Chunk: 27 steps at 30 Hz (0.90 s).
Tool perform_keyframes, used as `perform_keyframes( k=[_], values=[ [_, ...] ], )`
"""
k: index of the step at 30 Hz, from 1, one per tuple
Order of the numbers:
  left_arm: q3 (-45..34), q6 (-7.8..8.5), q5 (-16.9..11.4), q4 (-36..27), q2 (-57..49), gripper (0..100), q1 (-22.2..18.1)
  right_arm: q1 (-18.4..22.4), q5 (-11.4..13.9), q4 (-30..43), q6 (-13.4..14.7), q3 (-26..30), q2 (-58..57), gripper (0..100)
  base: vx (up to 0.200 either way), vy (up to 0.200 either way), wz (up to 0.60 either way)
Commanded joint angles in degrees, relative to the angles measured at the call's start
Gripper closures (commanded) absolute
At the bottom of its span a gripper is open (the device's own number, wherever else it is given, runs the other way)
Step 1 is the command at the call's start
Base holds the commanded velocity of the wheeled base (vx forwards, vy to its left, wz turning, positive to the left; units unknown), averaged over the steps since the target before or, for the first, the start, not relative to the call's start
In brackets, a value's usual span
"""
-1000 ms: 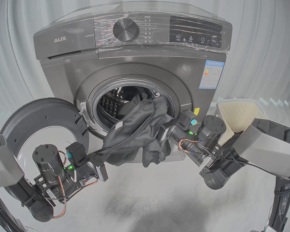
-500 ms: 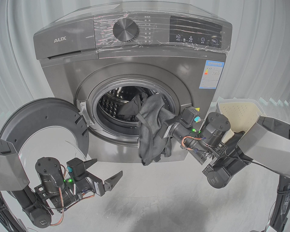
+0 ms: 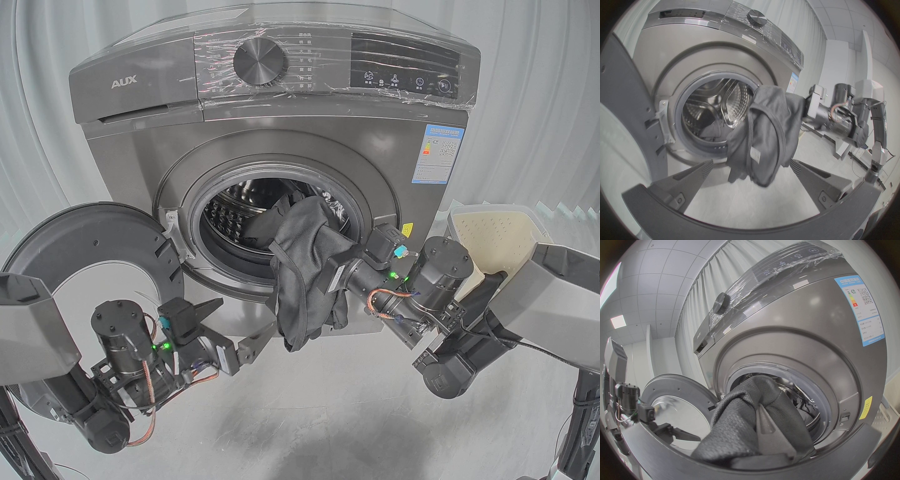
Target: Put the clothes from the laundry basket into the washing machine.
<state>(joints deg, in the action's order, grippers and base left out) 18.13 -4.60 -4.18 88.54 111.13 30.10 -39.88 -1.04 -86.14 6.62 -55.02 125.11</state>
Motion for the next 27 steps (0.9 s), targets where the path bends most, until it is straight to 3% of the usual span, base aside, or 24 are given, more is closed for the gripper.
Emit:
perform_keyframes(
  k=[1, 7, 11, 13, 17, 23, 24, 27],
  values=[
    [7.7, -0.06, -0.6, 0.0, 6.9, 0, 0.7, -1.9, -1.0, -0.3, -0.6, 0.1, 0.2, 100, 0.000, 0.000, 0.00],
    [10.3, -0.06, -2.4, 0.0, 9.3, 0, 1.5, -2.9, -1.4, 0.2, -0.6, 0.1, 0.0, 100, 0.000, 0.000, 0.00],
    [12.4, 0.03, -6.9, 0.0, 11.5, 0, 2.1, -4.4, -1.6, 0.2, -0.6, 0.2, -0.4, 100, 0.000, 0.000, 0.00],
    [14.1, 0.20, -7.6, 0.0, 12.9, 0, 1.7, -4.9, -1.7, 0.0, -0.6, 0.4, -0.4, 100, 0.000, 0.000, 0.00],
    [18.3, 0.11, -7.2, 0.0, 15.2, 0, 0.8, -5.6, -1.7, -0.3, -0.5, 1.9, -0.8, 100, 0.000, 0.000, 0.00],
    [23.6, 0.11, -3.9, 0.0, 18.3, 0, -1.2, -5.6, -1.7, -0.6, -0.5, 4.2, -1.8, 100, 0.000, 0.000, 0.00],
    [23.6, 0.11, -3.9, 0.0, 18.3, 100, -1.2, -5.6, -1.7, -0.6, -0.5, 4.2, -1.8, 100, 0.000, 0.000, 0.00],
    [23.9, 0.03, -3.8, 0.0, 18.4, 100, -1.2, -5.7, -1.7, -0.7, -0.5, 4.4, -1.7, 100, 0.000, 0.000, 0.00]
  ],
)
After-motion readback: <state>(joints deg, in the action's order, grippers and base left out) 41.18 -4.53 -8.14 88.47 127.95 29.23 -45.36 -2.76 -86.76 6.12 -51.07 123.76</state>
